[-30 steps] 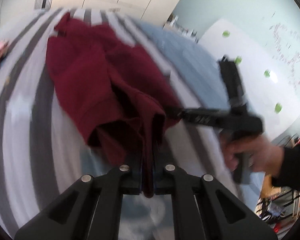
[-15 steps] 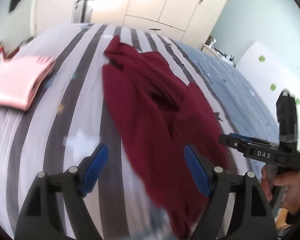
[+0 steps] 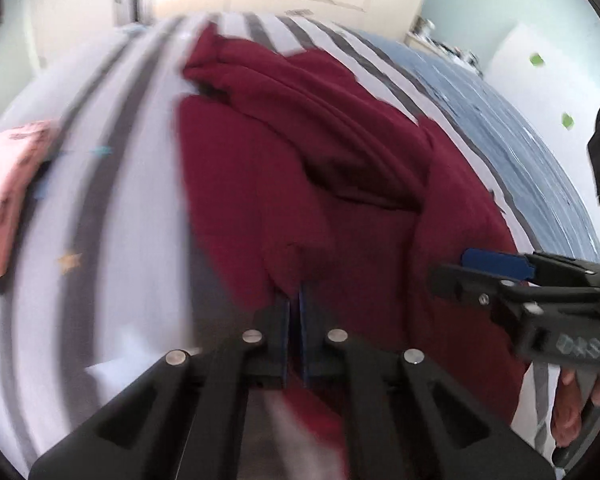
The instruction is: Fold clothes
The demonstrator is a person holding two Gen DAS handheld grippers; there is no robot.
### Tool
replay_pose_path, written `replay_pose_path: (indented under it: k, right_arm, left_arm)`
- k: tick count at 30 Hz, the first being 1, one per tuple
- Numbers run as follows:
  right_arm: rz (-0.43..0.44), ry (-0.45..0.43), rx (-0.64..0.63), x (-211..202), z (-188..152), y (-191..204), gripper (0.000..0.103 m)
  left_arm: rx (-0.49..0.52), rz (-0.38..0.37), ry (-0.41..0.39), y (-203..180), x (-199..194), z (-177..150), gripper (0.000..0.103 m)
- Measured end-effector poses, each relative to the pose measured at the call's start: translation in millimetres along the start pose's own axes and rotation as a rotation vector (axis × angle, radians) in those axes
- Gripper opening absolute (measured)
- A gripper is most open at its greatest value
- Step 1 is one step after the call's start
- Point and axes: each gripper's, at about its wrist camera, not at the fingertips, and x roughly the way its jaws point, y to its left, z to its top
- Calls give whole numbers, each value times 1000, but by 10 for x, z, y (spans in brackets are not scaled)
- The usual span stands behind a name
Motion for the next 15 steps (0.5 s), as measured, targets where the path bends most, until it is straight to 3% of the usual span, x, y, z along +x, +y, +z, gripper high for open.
replay_pose_path:
  k: [5, 9, 10, 11, 13, 15]
  right_arm:
    - [-56, 3, -16, 144, -4, 131, 52]
    - [-115, 7, -25, 295, 14, 247, 52]
    - [-128, 8, -28, 327, 19, 265, 45]
    - [-143, 7, -35, 346, 23, 266, 26]
    - [-162, -7, -15, 173, -67, 117, 4]
    - [-173, -26, 18, -74, -192, -84, 4]
  left_arm:
    - [-110, 129, -68, 563, -558, -356, 2]
    - [-149, 163, -62, 775, -796, -681, 2]
    - [-145, 167, -58, 777, -811, -747, 2]
    - [-139, 171, -54, 773, -819, -801, 3]
    - [-129, 173, -50, 725, -818, -836, 3]
    - [-133, 172, -68, 666, -878, -837, 3]
